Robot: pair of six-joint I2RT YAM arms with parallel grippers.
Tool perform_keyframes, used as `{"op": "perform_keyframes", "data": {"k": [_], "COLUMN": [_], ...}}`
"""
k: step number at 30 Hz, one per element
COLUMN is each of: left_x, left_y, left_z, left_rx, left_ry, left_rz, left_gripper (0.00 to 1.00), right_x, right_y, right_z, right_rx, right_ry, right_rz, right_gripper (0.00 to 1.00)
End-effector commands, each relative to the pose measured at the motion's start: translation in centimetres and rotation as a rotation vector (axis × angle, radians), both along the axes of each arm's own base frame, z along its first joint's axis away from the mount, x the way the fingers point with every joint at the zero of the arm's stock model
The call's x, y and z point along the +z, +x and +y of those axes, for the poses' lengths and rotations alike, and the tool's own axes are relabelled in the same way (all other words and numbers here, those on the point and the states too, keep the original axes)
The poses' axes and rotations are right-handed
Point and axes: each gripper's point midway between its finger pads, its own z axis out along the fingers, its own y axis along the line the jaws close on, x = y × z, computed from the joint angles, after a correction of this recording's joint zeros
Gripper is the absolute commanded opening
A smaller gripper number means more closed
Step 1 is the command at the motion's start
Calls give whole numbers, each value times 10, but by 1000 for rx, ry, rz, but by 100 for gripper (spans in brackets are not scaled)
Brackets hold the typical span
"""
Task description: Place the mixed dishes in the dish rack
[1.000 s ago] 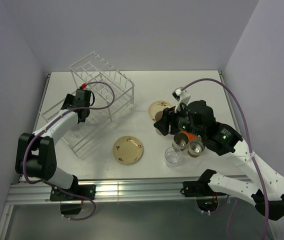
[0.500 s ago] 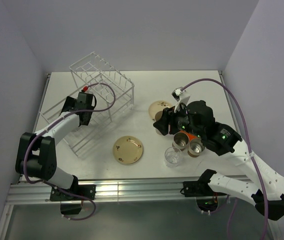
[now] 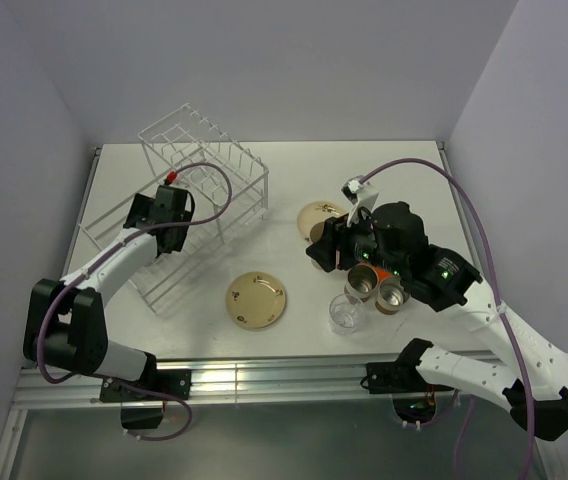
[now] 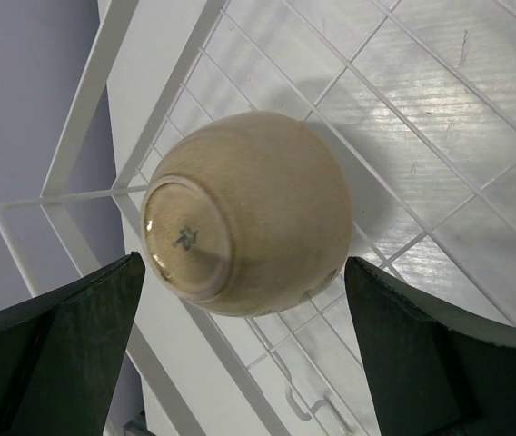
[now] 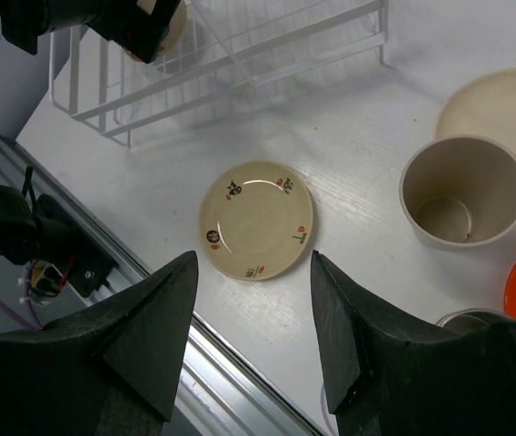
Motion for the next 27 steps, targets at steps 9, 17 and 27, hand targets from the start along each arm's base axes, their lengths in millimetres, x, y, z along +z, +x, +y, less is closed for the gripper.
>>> {"op": "perform_keyframes", "data": {"k": [9, 17, 27], "left_x": [16, 8, 13], "left_y": [-4, -5, -2], "left_z": [-2, 24, 45], "left_rx": [31, 156, 254], "left_ry": [-46, 84, 68], "left_rz": [-52, -40, -78], "left_gripper": [99, 99, 99], "right_x": [11, 14, 11], "right_y": [2, 0, 0], "right_z": [1, 0, -1], "right_rx": [6, 5, -1], "right_ry": [30, 34, 29], "right_rz": [-37, -37, -29], "right_gripper": [60, 60, 60]}}
